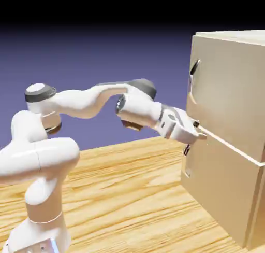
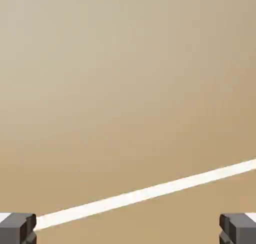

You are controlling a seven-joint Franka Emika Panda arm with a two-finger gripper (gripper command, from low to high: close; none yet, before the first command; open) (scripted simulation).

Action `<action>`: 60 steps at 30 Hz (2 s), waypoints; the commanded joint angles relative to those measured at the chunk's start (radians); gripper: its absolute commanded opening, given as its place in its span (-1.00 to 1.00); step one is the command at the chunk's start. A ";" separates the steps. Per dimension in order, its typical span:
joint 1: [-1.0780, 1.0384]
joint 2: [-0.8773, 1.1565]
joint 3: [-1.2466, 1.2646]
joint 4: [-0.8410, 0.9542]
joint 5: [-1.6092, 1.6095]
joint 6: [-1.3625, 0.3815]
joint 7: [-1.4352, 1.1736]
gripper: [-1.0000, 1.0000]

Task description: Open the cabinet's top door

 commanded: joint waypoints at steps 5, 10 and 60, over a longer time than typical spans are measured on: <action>0.039 0.090 -0.076 0.049 0.123 -0.027 -0.046 0.00; -0.066 0.073 -0.054 0.154 0.163 -0.025 -0.048 -1.00; -0.816 -0.859 -0.465 0.090 -0.956 -1.917 -1.193 -1.00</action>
